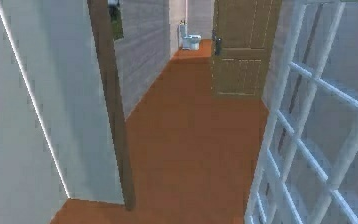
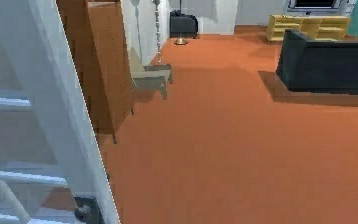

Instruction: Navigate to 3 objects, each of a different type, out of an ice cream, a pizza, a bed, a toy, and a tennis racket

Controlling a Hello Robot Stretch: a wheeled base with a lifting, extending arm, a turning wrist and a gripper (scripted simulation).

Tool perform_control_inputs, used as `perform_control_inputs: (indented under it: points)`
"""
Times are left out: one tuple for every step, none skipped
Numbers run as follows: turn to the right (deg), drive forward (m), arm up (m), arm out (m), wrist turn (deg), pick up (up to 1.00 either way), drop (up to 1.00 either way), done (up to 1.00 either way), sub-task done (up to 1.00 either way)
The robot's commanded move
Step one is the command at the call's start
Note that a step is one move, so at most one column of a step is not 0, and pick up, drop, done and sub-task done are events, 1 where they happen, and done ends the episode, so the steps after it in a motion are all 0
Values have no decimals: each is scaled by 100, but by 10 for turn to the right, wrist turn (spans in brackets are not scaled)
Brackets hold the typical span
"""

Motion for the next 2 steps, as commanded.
perform_control_inputs:
  points:
    - [0, 100, 0, 0, 0, 0, 0, 0, 0]
    - [0, 100, 0, 0, 0, 0, 0, 0, 0]
